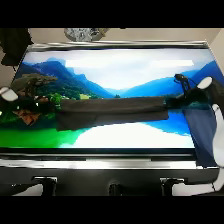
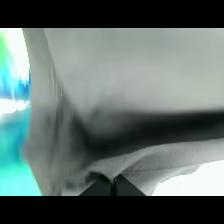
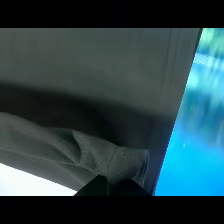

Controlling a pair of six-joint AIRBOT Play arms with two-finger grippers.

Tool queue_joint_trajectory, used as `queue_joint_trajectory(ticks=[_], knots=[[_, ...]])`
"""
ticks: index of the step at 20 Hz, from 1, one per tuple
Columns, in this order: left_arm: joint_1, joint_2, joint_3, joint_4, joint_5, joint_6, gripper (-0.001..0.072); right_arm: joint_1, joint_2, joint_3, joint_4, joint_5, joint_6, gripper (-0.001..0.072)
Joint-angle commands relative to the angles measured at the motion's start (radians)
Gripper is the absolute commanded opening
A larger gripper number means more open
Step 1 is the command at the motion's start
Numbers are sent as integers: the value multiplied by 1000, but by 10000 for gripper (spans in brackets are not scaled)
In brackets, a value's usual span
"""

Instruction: Fold the shirts.

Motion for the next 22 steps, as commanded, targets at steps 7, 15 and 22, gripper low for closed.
queue_joint_trajectory(ticks=[7,15,22], knots=[[9,-443,259,-133,-39,-21,29,40,-307,206,29,-20,102,61],[67,-322,289,-133,-108,-25,404,-112,-220,245,158,81,-88,656],[-20,-105,289,-134,-105,-19,391,-145,-380,245,329,168,-19,708]])
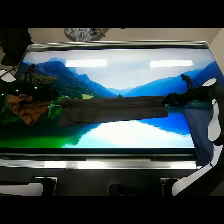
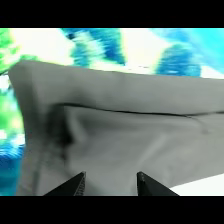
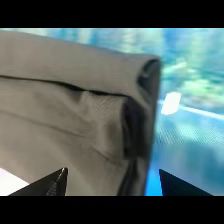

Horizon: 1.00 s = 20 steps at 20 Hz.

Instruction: Fold the shirts.

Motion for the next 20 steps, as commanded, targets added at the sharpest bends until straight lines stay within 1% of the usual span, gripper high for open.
queue_joint_trajectory(ticks=[1,2,3,4,5,6,7,8,9,10,11,12,14,16,17,18,19,20], knots=[[-64,101,1,1,0,0,390,21,-62,2,63,-11,73,697],[-94,122,1,1,0,0,391,39,-71,1,46,-27,122,669],[-125,138,1,1,1,0,390,60,-77,2,21,-24,162,612],[-153,146,1,1,1,0,391,80,-80,2,-3,-24,174,585],[-183,148,1,1,2,0,390,97,-79,2,-24,-24,175,419],[-211,145,0,2,6,0,390,109,-77,2,-24,-23,175,102],[-243,143,-7,2,30,0,390,114,-71,2,-2,-18,166,35],[-274,140,-21,2,72,0,381,114,-52,2,31,-14,111,34],[-311,135,-42,2,130,0,354,114,-19,2,52,-5,78,33],[-348,125,-64,1,188,0,223,114,21,2,55,6,65,33],[-392,110,-89,0,251,0,60,114,68,2,53,18,55,33],[-436,87,-111,-3,306,-16,50,114,125,2,53,35,49,33],[-520,5,-130,-53,381,-93,50,115,238,2,54,74,50,33],[-576,-92,-130,-172,455,-130,49,116,347,2,55,116,60,34],[-599,-144,-130,-274,502,-151,49,120,391,2,50,140,75,34],[-616,-190,-130,-376,540,-149,47,130,435,2,47,162,79,34],[-634,-230,-130,-466,570,-132,27,142,472,2,47,178,86,34],[-651,-261,-130,-531,592,-95,27,158,509,2,47,192,102,34]])
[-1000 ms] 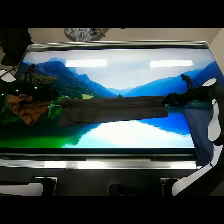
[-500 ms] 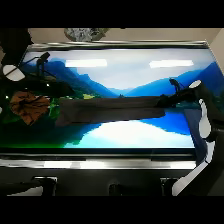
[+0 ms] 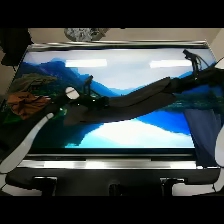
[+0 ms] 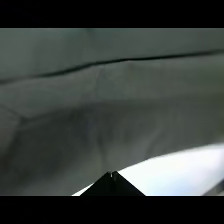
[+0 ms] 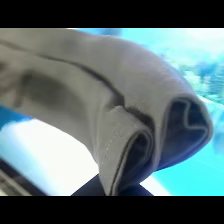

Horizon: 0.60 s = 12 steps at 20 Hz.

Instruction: Fold the shirts.

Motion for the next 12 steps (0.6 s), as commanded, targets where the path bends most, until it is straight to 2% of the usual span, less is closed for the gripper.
queue_joint_trajectory(ticks=[1,5,10,12], knots=[[-78,-130,-3,-303,136,40,27,40,150,1,2,67,39,35],[-146,-202,56,-483,138,143,27,69,256,1,0,108,98,36],[-229,-293,147,-561,138,129,28,69,312,1,-2,96,131,36],[-207,-293,150,-580,126,179,26,70,305,1,-5,65,131,37]])
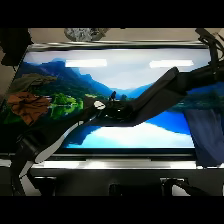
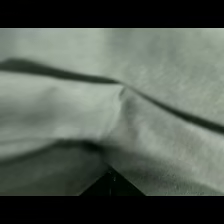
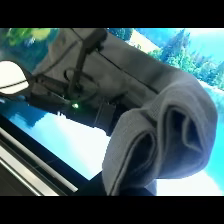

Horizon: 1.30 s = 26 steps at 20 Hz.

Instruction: Fold the shirts.

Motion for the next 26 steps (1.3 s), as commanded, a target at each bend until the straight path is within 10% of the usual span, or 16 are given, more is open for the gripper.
queue_joint_trajectory(ticks=[1,7,16,20,22,26], knots=[[24,-8,25,-61,-41,104,25,3,3,1,8,-33,13,37],[309,268,24,318,-272,110,25,163,-115,1,64,-154,13,37],[683,571,24,392,-498,115,26,591,-484,1,251,-592,72,44],[693,586,23,392,-543,142,27,668,-620,1,341,-722,121,312],[691,586,14,392,-542,156,26,647,-623,1,353,-706,72,653],[699,586,-5,397,-544,167,27,473,-529,1,109,-416,5,685]])
